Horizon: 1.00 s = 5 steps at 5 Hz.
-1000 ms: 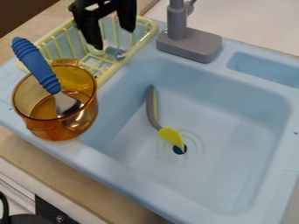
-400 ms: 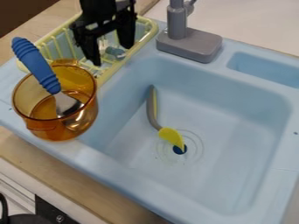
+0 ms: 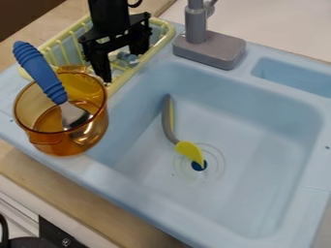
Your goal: Pick a blue white folk and placed it at the middle of the sink
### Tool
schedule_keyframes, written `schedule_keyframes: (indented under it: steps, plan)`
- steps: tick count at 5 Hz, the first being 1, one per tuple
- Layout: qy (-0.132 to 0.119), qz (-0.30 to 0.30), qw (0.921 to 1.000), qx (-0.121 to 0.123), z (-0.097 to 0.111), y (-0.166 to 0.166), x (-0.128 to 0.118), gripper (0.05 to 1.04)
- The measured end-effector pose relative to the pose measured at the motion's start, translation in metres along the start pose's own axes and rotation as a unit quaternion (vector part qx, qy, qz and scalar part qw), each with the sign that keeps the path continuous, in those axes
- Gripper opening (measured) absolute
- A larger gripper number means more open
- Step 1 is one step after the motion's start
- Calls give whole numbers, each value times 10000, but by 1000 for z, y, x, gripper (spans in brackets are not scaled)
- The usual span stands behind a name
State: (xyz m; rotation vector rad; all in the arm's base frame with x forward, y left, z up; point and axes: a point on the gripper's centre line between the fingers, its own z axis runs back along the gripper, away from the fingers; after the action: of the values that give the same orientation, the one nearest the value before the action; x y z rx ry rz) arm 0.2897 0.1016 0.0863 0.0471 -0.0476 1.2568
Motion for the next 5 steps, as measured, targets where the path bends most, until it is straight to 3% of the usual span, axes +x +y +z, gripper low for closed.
schedule_keyframes:
  steps: [2,3,5]
  plan:
    - [14,-24,10000,-20,-2,3,-3,386]
    - [-122,-84,9999,-89,2,2,-4,243]
    - [-236,-34,9995,-206,21,4,-3,237]
